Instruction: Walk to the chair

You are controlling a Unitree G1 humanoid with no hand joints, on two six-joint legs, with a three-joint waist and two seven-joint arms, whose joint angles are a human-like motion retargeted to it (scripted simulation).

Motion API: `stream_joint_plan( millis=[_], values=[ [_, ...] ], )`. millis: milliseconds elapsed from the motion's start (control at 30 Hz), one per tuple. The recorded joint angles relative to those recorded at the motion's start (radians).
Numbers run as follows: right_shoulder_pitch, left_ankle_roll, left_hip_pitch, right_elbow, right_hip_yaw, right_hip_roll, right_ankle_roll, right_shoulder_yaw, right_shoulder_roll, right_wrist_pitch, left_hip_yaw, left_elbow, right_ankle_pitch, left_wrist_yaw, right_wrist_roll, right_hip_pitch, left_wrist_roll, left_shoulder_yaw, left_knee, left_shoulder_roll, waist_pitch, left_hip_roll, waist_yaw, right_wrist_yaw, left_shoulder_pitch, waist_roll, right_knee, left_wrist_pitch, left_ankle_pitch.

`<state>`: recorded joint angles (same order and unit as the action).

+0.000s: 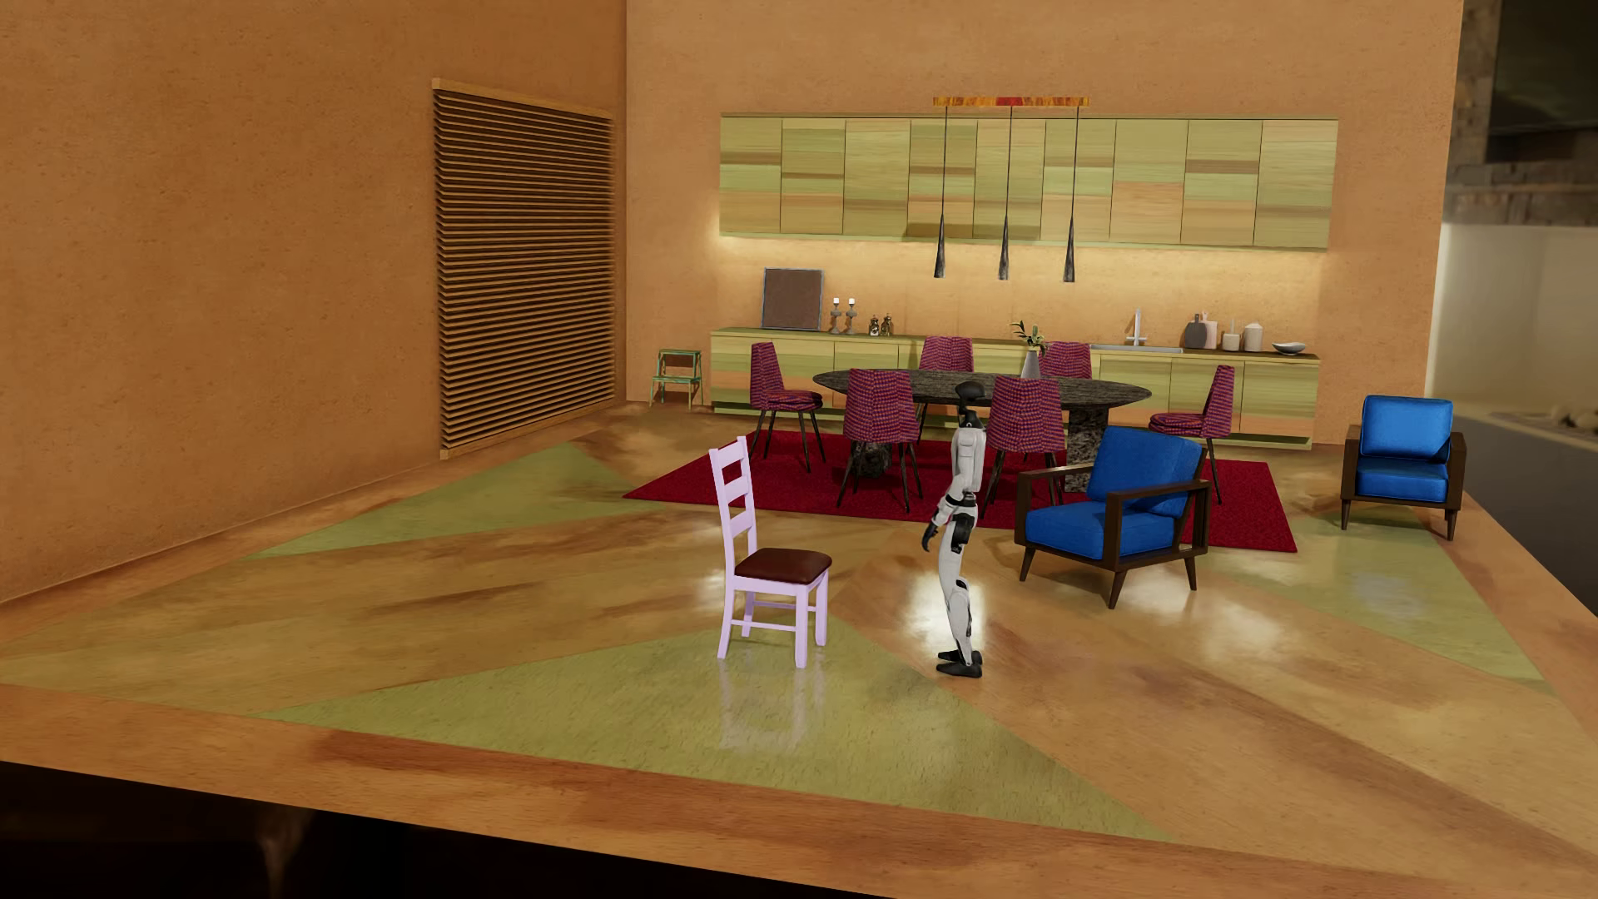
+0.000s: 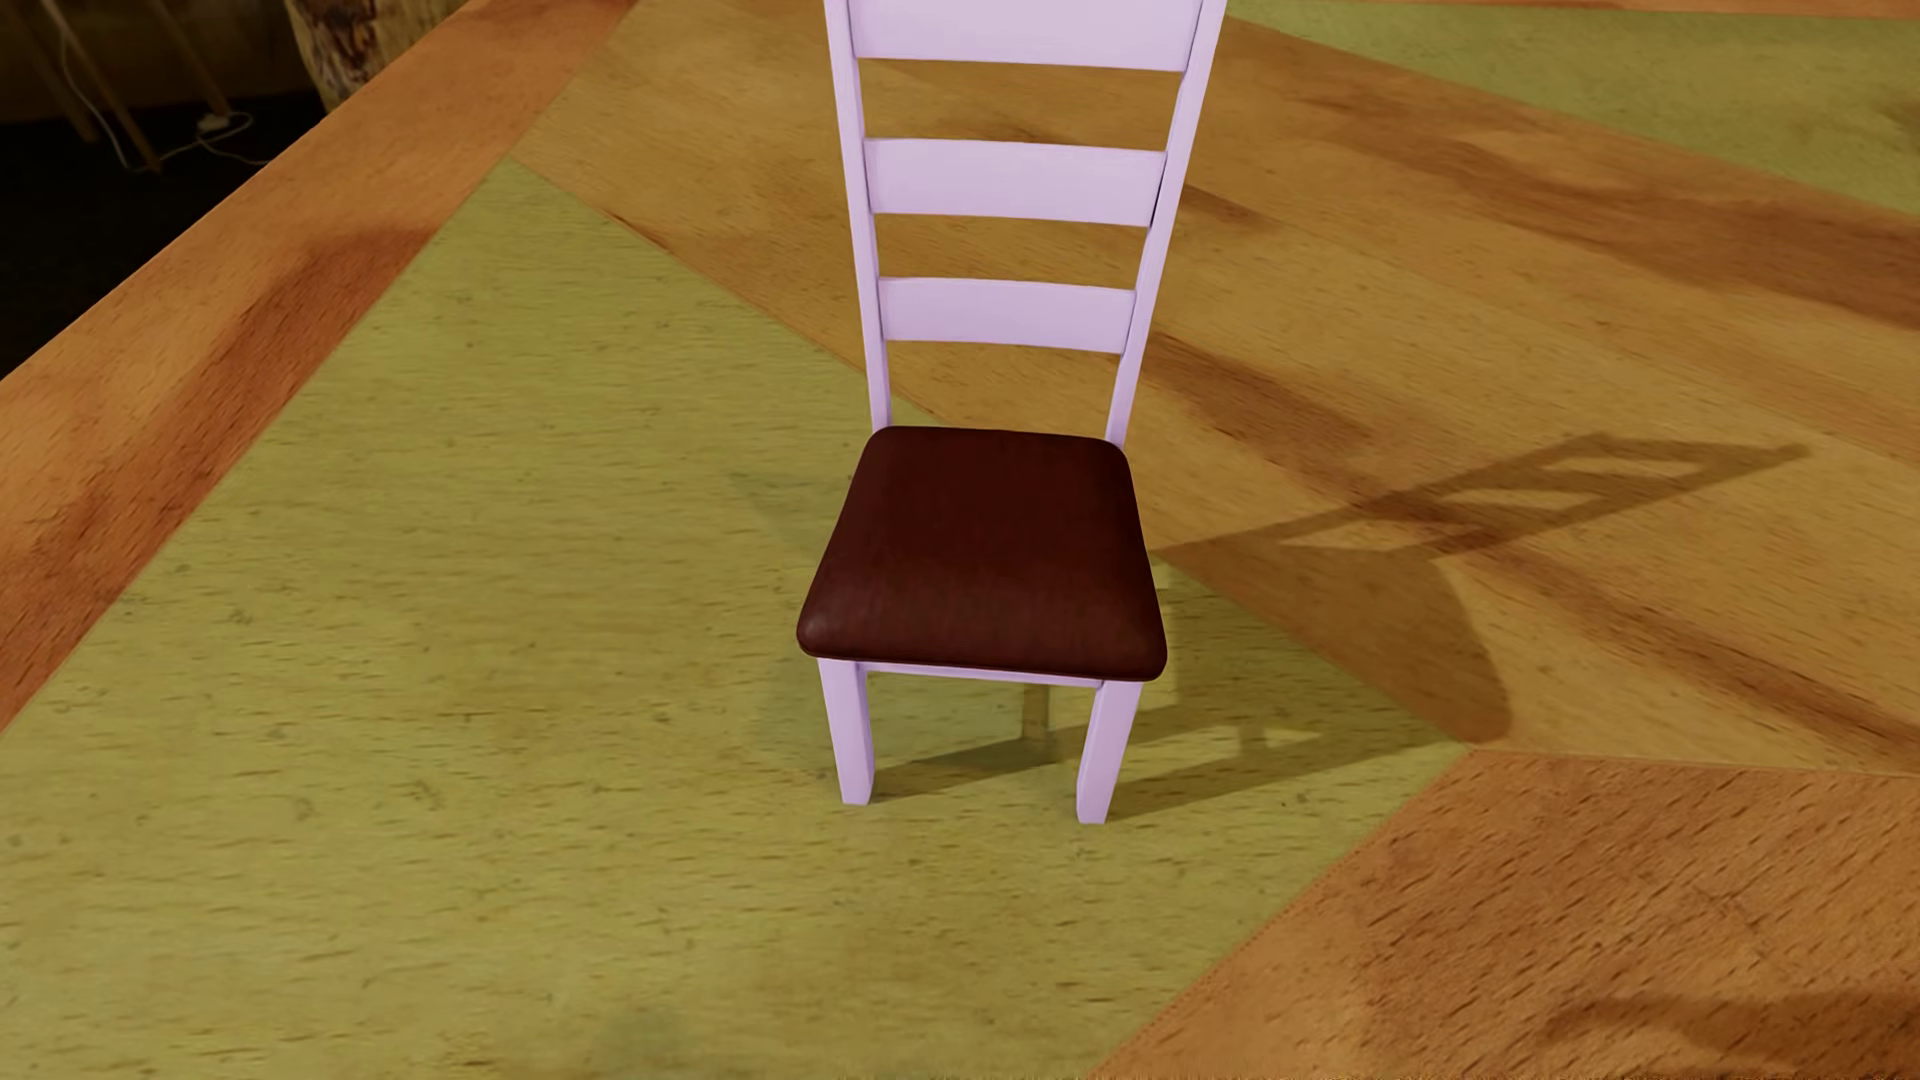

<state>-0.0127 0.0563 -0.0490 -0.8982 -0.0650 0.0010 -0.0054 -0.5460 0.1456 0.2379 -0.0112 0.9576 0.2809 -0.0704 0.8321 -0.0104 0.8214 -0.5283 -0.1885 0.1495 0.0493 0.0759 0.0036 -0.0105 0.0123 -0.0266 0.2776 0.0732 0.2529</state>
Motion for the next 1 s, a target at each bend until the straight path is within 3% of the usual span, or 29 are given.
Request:
stream_joint_plan(
  millis=[1000],
  values=[
    [-0.015, 0.004, 0.002, 0.015, -0.002, -0.003, 0.008, -0.022, 0.000, 0.028, 0.002, 0.001, -0.001, -0.010, -0.022, -0.014, -0.034, -0.031, -0.001, 0.023, 0.014, 0.001, 0.001, -0.013, -0.014, 0.000, 0.024, 0.002, 0.001]
  ],
)
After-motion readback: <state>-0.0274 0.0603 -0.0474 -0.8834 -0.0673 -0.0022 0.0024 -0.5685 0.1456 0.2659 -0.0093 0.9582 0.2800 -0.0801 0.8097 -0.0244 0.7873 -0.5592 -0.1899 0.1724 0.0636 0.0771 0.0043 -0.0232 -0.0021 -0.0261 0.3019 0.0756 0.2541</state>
